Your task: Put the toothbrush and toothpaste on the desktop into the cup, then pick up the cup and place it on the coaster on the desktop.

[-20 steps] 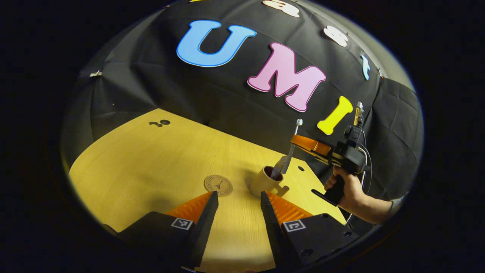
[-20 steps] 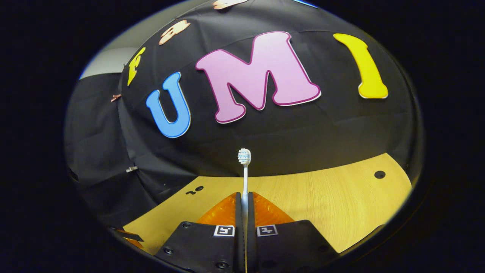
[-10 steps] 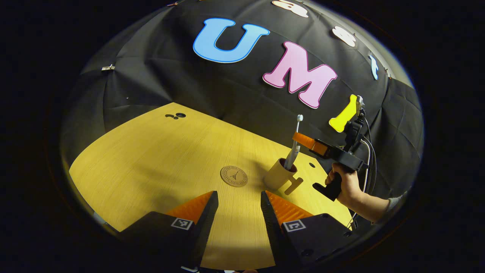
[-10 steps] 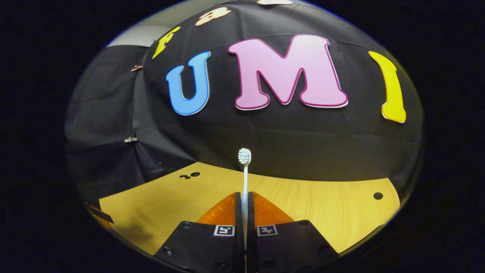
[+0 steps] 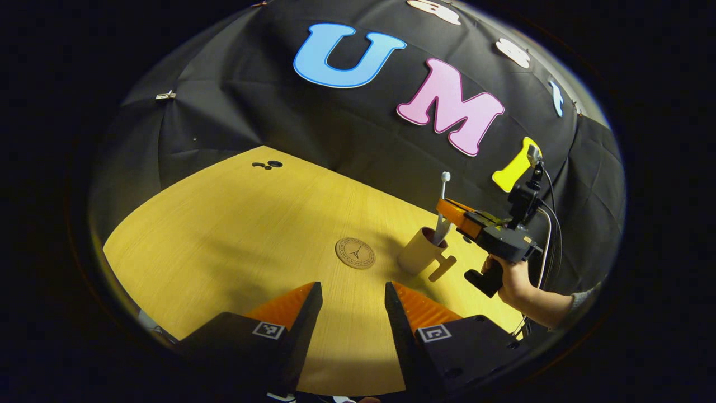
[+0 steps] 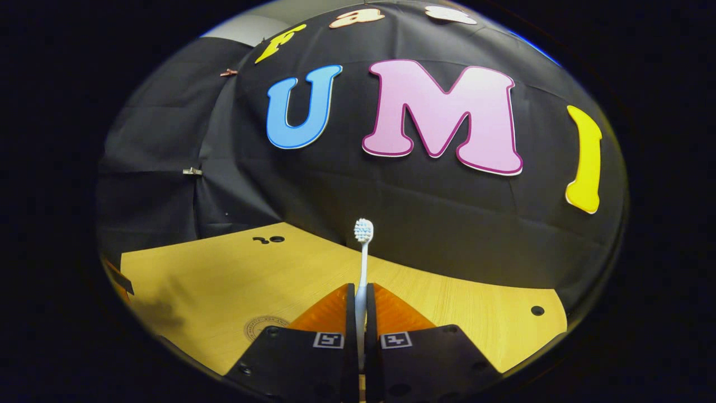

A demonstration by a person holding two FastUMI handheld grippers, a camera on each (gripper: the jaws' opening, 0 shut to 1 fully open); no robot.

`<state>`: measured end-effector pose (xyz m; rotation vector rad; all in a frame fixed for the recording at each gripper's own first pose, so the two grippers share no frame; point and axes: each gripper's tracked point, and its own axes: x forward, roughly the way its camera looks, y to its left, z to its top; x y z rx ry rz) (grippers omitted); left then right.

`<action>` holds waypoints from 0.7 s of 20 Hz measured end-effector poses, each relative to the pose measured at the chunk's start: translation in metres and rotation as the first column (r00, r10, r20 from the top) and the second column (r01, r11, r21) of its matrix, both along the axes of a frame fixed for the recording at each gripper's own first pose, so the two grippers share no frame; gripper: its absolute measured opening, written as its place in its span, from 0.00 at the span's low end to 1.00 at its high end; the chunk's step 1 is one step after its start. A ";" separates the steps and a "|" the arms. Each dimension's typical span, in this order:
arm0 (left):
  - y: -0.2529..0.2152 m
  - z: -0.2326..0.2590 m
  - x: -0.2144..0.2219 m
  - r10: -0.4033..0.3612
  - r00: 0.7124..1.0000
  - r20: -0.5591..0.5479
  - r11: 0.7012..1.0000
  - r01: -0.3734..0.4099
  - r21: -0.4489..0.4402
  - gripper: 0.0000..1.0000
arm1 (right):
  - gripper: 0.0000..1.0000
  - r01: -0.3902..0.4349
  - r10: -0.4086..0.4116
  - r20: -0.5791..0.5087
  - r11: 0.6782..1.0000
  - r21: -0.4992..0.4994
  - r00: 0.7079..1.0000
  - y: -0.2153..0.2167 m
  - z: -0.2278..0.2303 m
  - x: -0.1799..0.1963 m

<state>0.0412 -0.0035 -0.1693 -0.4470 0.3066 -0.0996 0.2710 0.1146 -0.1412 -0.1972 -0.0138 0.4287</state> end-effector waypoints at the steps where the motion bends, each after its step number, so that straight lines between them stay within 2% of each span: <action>1: 0.000 -0.001 -0.001 0.001 1.000 -0.003 1.000 -0.001 -0.001 0.71 | 0.10 0.004 -0.004 0.000 1.000 -0.001 1.000 -0.001 0.000 0.002; 6: 0.002 -0.002 0.000 0.004 1.000 -0.010 1.000 -0.004 -0.001 0.71 | 0.13 0.007 -0.006 -0.027 1.000 0.029 1.000 -0.002 -0.001 -0.001; 11: 0.001 -0.002 0.001 0.005 1.000 -0.014 1.000 -0.006 -0.003 0.71 | 0.11 0.022 -0.020 -0.046 0.999 0.036 0.999 -0.008 0.001 -0.006; 14: 0.002 0.002 0.001 0.004 1.000 -0.008 1.000 -0.004 -0.006 0.71 | 0.14 0.030 -0.023 -0.087 0.997 0.077 0.996 -0.018 0.008 -0.016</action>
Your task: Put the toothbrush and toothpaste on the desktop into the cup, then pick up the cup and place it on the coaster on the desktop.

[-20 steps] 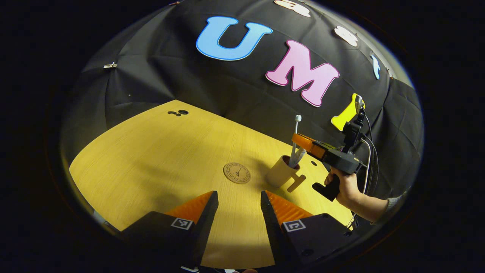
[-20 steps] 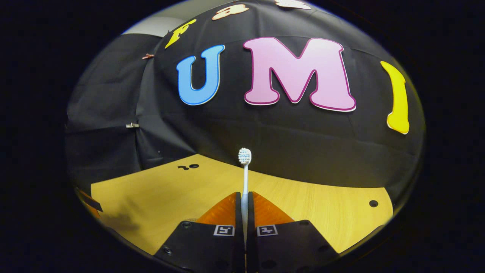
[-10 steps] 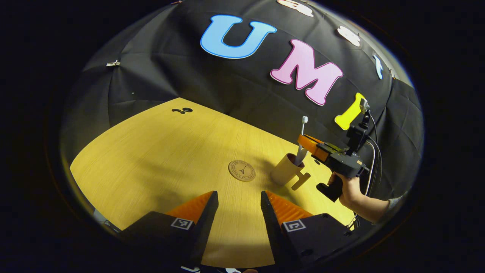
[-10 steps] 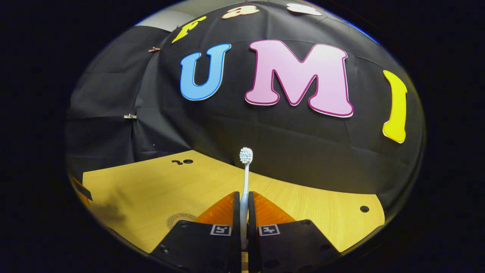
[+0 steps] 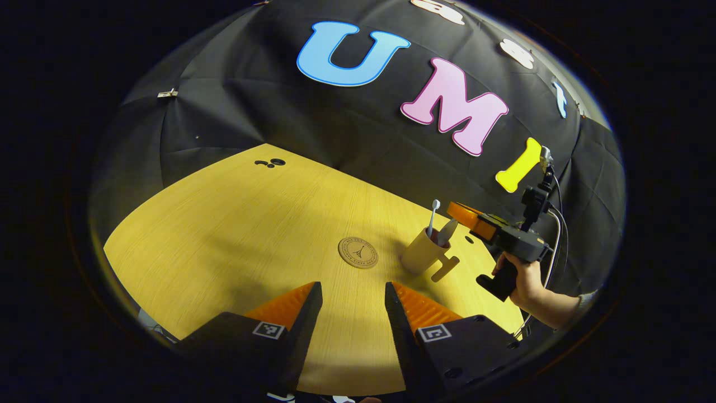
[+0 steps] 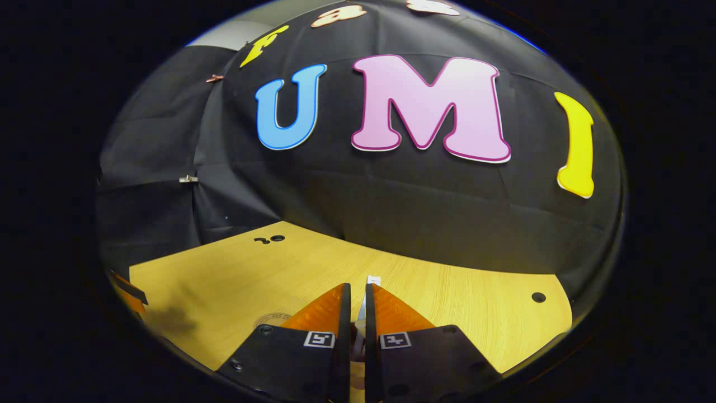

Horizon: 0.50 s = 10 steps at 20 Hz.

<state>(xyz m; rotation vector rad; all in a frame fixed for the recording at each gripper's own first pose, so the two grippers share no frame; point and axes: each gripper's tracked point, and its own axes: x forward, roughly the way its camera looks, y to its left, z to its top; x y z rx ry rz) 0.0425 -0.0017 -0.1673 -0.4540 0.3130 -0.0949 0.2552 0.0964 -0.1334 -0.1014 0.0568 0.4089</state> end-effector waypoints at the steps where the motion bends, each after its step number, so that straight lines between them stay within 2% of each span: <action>1: -0.001 0.001 0.001 -0.003 1.000 0.003 1.000 0.003 0.000 0.71 | 0.14 0.009 -0.008 -0.012 1.000 0.001 1.000 -0.006 0.004 -0.003; 5: 0.000 0.004 0.004 -0.014 1.000 0.009 1.000 0.014 0.007 0.71 | 0.20 -0.005 0.003 -0.111 1.000 -0.016 0.994 -0.024 0.001 -0.031; 8: 0.002 0.004 0.005 -0.020 1.000 0.004 0.999 0.020 0.026 0.71 | 0.17 -0.001 -0.004 -0.200 1.000 -0.023 0.980 -0.033 -0.006 -0.048; 10: 0.001 0.003 0.006 -0.030 1.000 0.004 0.998 0.030 0.056 0.71 | 0.25 -0.012 0.003 -0.260 0.999 -0.031 0.966 -0.036 -0.013 -0.060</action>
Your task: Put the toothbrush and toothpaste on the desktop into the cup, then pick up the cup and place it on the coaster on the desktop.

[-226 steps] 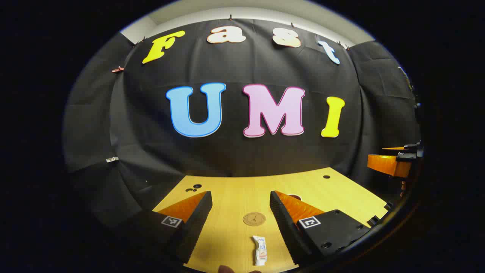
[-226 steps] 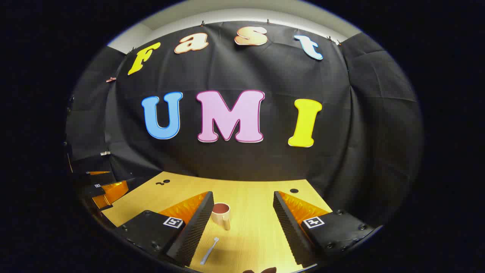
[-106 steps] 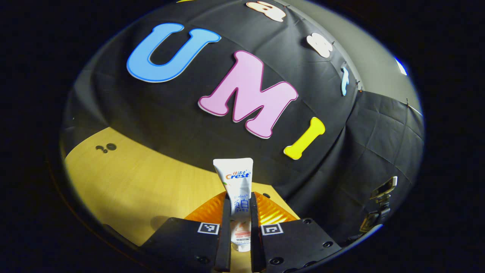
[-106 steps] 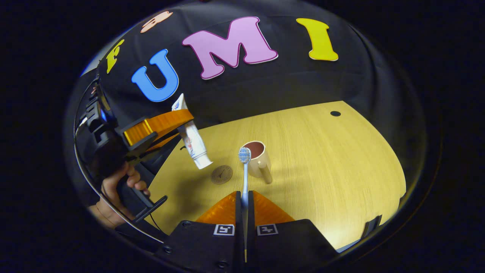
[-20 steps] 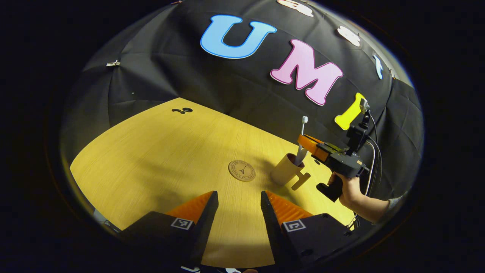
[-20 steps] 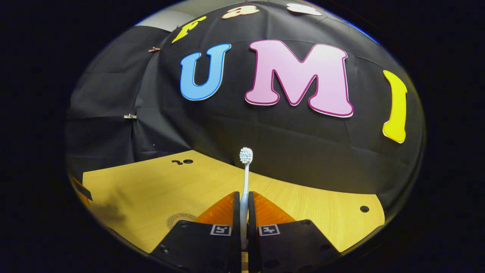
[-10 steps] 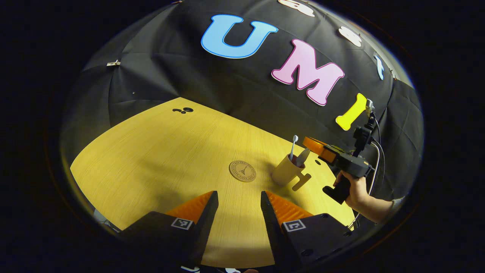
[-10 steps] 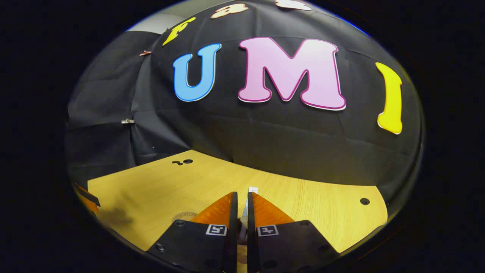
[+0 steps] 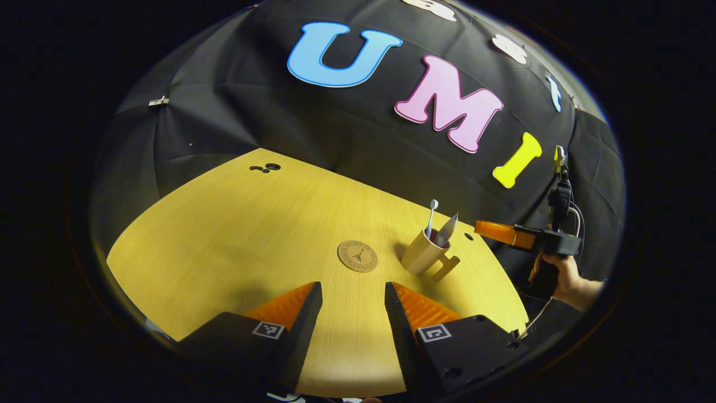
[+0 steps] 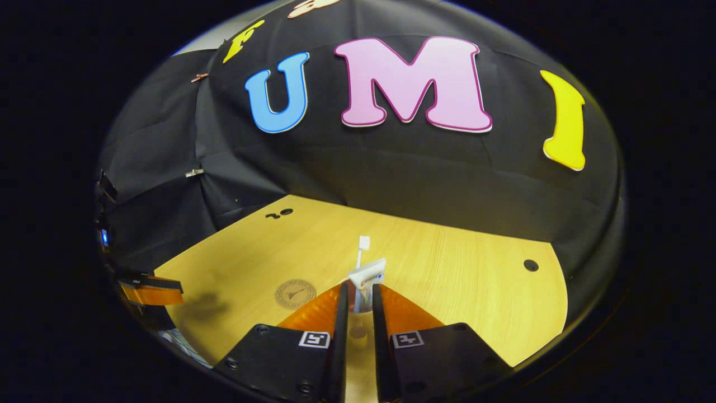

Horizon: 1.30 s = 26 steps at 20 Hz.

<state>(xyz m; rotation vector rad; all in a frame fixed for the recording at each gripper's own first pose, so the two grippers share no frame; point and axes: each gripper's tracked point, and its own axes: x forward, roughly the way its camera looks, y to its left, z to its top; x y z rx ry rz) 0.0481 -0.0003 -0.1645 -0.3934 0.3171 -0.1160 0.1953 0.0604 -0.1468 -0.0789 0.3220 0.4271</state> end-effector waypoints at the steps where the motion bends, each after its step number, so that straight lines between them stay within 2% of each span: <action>1: 0.000 0.001 -0.001 -0.006 1.000 0.000 1.000 0.006 0.012 0.71 | 0.26 -0.003 0.003 -0.031 1.000 -0.008 1.000 -0.001 -0.004 -0.003; 3: 0.000 0.000 -0.001 -0.020 1.000 0.000 0.999 0.020 0.032 0.71 | 0.27 -0.013 0.011 -0.128 1.000 -0.017 0.992 -0.001 -0.020 -0.011; 4: -0.001 0.000 -0.003 -0.026 1.000 -0.001 0.999 0.026 0.043 0.71 | 0.35 -0.011 0.008 -0.164 1.000 -0.014 0.986 -0.001 -0.025 -0.013; 5: -0.002 -0.002 -0.003 -0.031 1.000 -0.002 0.998 0.031 0.054 0.71 | 0.31 -0.005 0.000 -0.211 1.000 -0.023 0.977 -0.002 -0.033 -0.016; 6: -0.003 -0.003 -0.003 -0.037 0.999 -0.005 0.998 0.037 0.060 0.71 | 0.39 -0.001 -0.008 -0.257 0.999 -0.035 0.966 -0.004 -0.044 -0.020; 10: -0.014 -0.003 -0.008 -0.073 0.997 -0.005 0.994 0.073 0.077 0.71 | 0.48 0.021 -0.054 -0.360 0.995 -0.094 0.931 -0.007 -0.070 -0.020; 11: -0.015 -0.003 -0.008 -0.079 0.997 -0.007 0.994 0.079 0.078 0.71 | 0.49 0.026 -0.064 -0.383 0.994 -0.103 0.922 -0.006 -0.075 -0.018; 12: -0.016 -0.005 -0.009 -0.082 0.997 -0.012 0.994 0.083 0.076 0.71 | 0.42 0.023 -0.066 -0.413 0.994 -0.107 0.908 -0.004 -0.082 -0.017; 13: -0.021 -0.006 -0.008 -0.086 0.996 -0.019 0.993 0.087 0.074 0.71 | 0.51 0.015 -0.064 -0.452 0.994 -0.111 0.890 -0.003 -0.090 -0.018; 14: -0.023 -0.008 -0.008 -0.089 0.996 -0.025 0.993 0.090 0.071 0.71 | 0.54 0.007 -0.063 -0.482 0.993 -0.119 0.874 0.000 -0.098 -0.020; 17: -0.021 -0.013 -0.012 -0.093 0.995 -0.029 0.993 0.095 0.071 0.71 | 0.55 0.005 -0.097 -0.511 0.984 -0.179 0.854 -0.001 -0.115 -0.012; 24: -0.005 -0.028 -0.013 -0.068 0.995 -0.067 0.996 0.071 0.054 0.71 | 0.55 0.000 -0.135 -0.557 0.972 -0.236 0.820 0.006 -0.140 0.016; 25: -0.001 -0.032 -0.013 -0.061 0.996 -0.070 0.997 0.065 0.052 0.71 | 0.65 -0.004 -0.135 -0.565 0.971 -0.239 0.814 0.010 -0.144 0.019; 26: 0.004 -0.033 -0.015 -0.055 0.996 -0.072 0.997 0.059 0.049 0.71 | 0.55 -0.008 -0.139 -0.573 0.969 -0.245 0.808 0.011 -0.148 0.022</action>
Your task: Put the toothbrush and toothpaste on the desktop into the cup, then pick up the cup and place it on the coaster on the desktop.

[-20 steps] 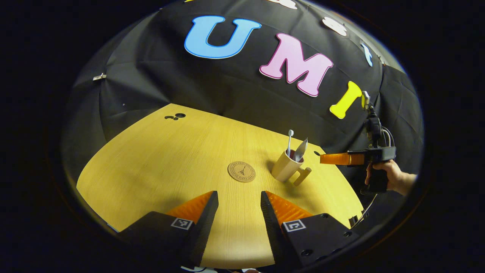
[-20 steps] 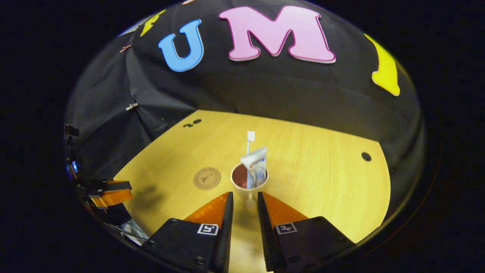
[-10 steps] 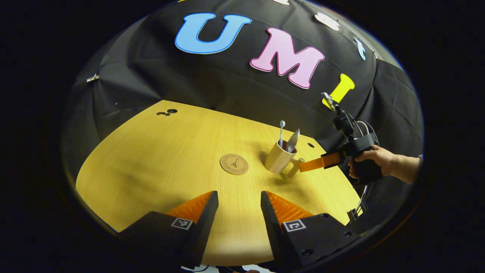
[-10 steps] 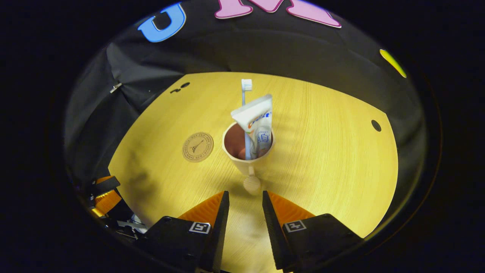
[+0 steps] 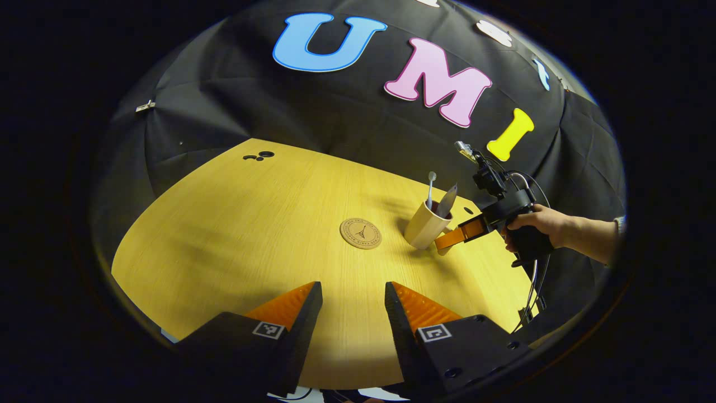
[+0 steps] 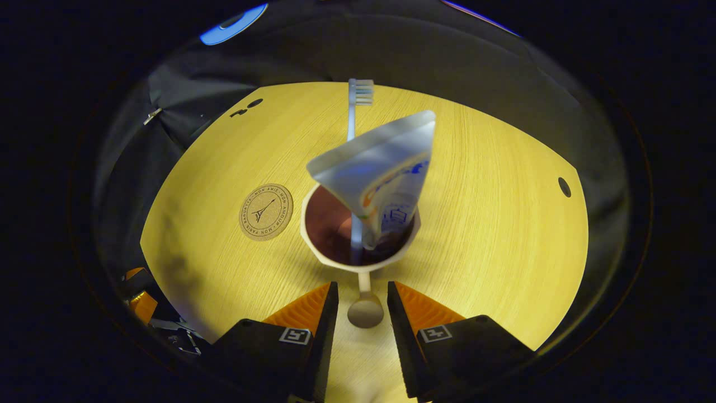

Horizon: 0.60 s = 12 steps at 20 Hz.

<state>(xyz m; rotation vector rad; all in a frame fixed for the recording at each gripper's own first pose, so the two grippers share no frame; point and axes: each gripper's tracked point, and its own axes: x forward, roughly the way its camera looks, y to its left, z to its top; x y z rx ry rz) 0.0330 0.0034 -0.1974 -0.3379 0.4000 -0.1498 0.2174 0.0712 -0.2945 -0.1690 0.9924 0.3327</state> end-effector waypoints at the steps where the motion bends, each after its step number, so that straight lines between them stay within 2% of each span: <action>1: 0.004 -0.002 -0.001 0.007 1.000 -0.001 1.000 -0.007 -0.003 0.71 | 0.55 0.002 -0.002 -0.011 1.000 -0.013 1.000 0.001 -0.005 0.003; 9: 0.023 -0.013 0.000 0.042 0.999 -0.026 0.999 -0.042 -0.015 0.71 | 0.53 0.004 -0.010 -0.085 0.998 -0.069 0.996 0.004 -0.026 0.014; 10: 0.023 -0.013 0.001 0.043 0.999 -0.029 0.999 -0.043 -0.017 0.71 | 0.46 0.006 -0.012 -0.087 0.997 -0.072 0.996 0.004 -0.026 0.015; 11: 0.025 -0.015 0.002 0.045 0.998 -0.031 0.999 -0.046 -0.018 0.71 | 0.49 0.007 -0.013 -0.085 0.997 -0.080 0.996 0.002 -0.025 0.018; 12: 0.027 -0.015 0.002 0.047 0.998 -0.033 0.999 -0.048 -0.020 0.71 | 0.40 0.004 -0.011 -0.095 0.997 -0.082 0.995 0.002 -0.025 0.017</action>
